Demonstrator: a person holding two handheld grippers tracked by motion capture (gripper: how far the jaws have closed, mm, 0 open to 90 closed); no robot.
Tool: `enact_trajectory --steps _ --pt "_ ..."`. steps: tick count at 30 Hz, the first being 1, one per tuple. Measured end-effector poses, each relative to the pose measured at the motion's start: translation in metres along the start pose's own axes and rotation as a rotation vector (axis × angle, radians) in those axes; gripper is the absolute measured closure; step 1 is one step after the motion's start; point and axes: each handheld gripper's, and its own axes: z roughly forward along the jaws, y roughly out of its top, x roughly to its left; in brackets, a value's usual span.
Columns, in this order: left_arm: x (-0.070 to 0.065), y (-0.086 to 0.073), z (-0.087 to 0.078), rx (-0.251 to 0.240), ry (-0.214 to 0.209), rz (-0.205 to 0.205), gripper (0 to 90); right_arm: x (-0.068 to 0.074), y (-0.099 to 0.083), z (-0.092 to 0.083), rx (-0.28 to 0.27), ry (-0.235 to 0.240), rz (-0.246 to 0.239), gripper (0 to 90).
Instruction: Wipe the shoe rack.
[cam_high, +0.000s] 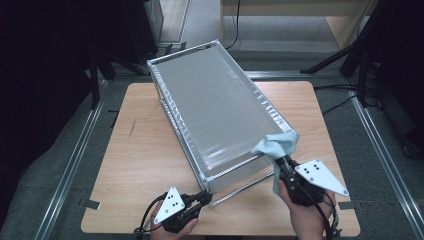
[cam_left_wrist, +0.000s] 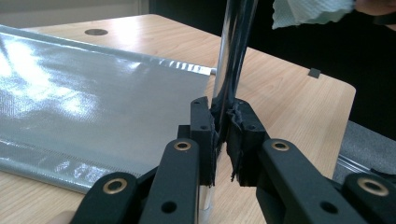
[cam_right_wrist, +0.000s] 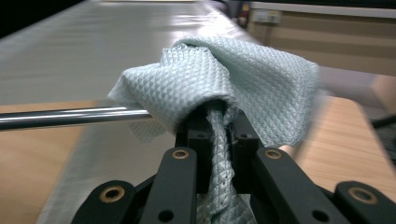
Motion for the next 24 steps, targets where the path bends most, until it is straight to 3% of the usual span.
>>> enact_trajectory --steps 3,8,19,21,24 --pt "0.000 0.000 0.000 -0.001 -0.001 -0.001 81.4 -0.012 -0.001 0.001 0.007 -0.006 0.032 82.5" --pt "0.000 0.000 0.001 -0.003 0.003 -0.007 81.3 -0.002 -0.001 0.000 0.013 0.022 0.022 82.6" --pt "0.001 0.000 0.002 -0.007 0.003 -0.007 81.2 0.080 0.001 -0.003 0.021 0.267 -0.082 82.4" --pt "0.001 0.000 0.001 -0.007 0.001 -0.008 81.2 0.087 0.002 -0.004 0.026 0.300 -0.083 82.3" --pt "0.001 0.000 0.001 -0.006 -0.001 -0.008 81.2 0.084 0.002 -0.003 0.032 0.302 -0.063 82.2"
